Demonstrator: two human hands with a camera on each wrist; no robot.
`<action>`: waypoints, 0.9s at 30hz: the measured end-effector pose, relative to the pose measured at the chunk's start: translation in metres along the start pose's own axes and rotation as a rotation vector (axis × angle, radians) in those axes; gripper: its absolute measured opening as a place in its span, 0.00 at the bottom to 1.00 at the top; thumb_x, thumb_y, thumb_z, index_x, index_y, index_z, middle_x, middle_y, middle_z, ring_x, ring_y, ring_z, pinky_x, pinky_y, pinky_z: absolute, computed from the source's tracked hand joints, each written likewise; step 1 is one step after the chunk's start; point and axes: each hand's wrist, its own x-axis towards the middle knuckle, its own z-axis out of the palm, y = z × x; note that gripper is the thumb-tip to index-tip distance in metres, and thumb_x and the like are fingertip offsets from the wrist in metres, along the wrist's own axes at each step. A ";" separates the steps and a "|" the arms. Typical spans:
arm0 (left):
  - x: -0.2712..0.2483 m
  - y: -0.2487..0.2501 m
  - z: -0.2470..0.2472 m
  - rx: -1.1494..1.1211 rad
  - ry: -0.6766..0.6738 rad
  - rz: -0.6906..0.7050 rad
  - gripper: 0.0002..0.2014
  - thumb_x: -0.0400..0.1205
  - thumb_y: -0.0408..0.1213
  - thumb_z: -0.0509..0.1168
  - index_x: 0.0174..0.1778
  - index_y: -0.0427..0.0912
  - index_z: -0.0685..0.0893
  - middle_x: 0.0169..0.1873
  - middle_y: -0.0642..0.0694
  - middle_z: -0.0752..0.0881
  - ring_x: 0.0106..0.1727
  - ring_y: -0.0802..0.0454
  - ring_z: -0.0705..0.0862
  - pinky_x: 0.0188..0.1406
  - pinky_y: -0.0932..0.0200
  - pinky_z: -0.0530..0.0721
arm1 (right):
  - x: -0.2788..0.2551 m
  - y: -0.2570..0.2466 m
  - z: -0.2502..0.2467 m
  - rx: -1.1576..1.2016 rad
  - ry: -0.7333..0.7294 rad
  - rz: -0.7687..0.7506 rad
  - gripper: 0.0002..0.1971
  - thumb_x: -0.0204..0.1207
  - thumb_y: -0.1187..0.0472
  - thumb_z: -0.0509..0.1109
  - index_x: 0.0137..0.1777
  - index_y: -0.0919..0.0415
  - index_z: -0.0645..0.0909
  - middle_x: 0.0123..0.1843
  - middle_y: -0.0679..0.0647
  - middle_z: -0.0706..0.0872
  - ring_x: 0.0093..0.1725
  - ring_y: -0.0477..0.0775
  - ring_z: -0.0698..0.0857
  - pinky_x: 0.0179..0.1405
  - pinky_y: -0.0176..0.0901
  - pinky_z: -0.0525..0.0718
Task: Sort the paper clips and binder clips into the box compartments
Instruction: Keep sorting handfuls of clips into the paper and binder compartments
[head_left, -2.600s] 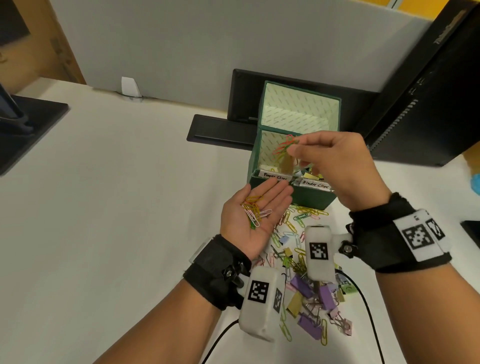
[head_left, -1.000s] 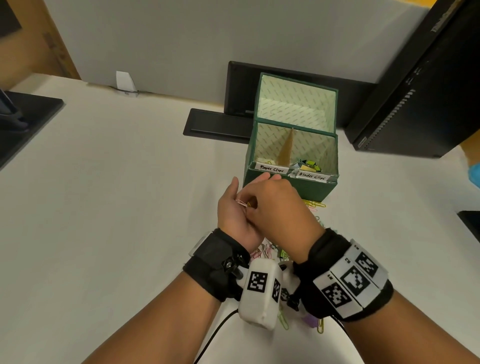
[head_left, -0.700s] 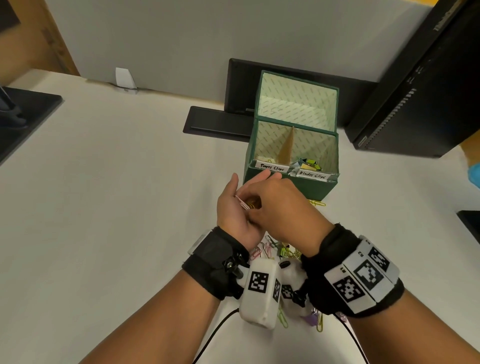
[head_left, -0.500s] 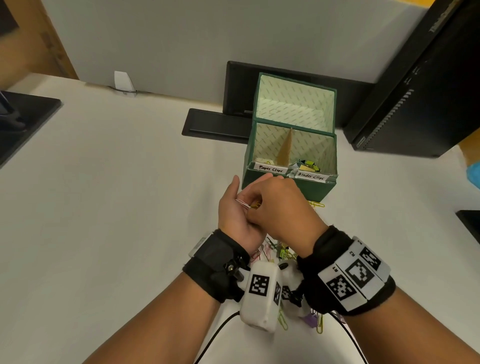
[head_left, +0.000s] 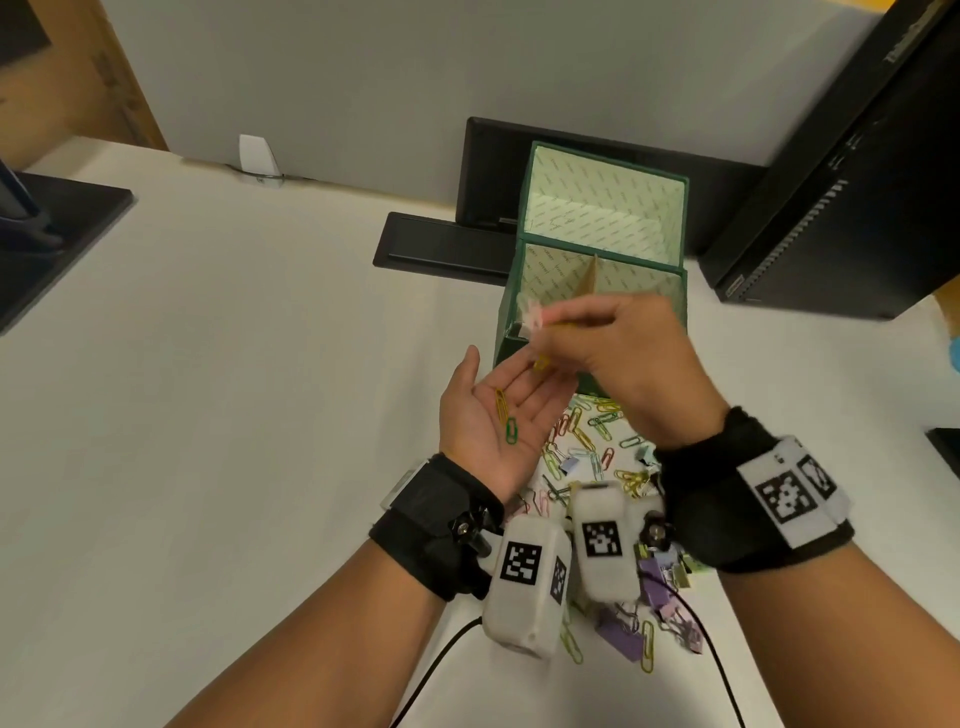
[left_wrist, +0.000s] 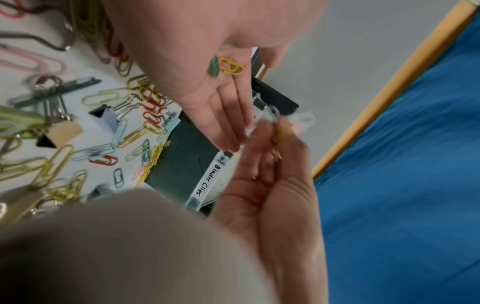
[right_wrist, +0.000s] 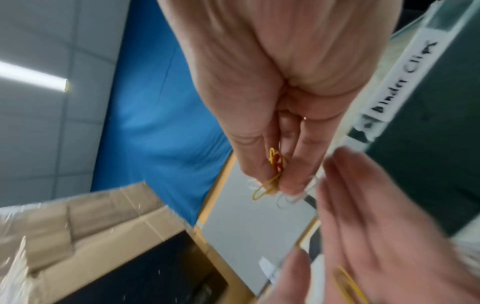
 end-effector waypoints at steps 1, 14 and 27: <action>0.000 0.000 0.001 0.004 -0.001 -0.002 0.31 0.86 0.55 0.52 0.65 0.27 0.80 0.59 0.28 0.86 0.61 0.36 0.86 0.65 0.44 0.81 | 0.007 -0.004 -0.003 -0.010 0.063 -0.050 0.07 0.71 0.67 0.79 0.46 0.56 0.91 0.41 0.54 0.93 0.45 0.58 0.92 0.51 0.51 0.91; -0.003 0.004 0.004 0.030 0.064 -0.001 0.28 0.86 0.52 0.54 0.60 0.28 0.83 0.55 0.30 0.88 0.54 0.38 0.89 0.60 0.46 0.84 | 0.030 -0.009 0.005 -0.721 -0.003 -0.319 0.09 0.80 0.56 0.72 0.56 0.52 0.90 0.52 0.45 0.91 0.52 0.42 0.86 0.50 0.28 0.79; -0.005 0.007 0.003 0.107 0.085 -0.082 0.28 0.86 0.56 0.51 0.60 0.37 0.87 0.46 0.37 0.91 0.50 0.44 0.89 0.49 0.51 0.84 | -0.002 0.002 0.018 -0.955 -0.619 -0.261 0.11 0.72 0.63 0.74 0.51 0.50 0.91 0.45 0.45 0.91 0.43 0.43 0.88 0.48 0.43 0.87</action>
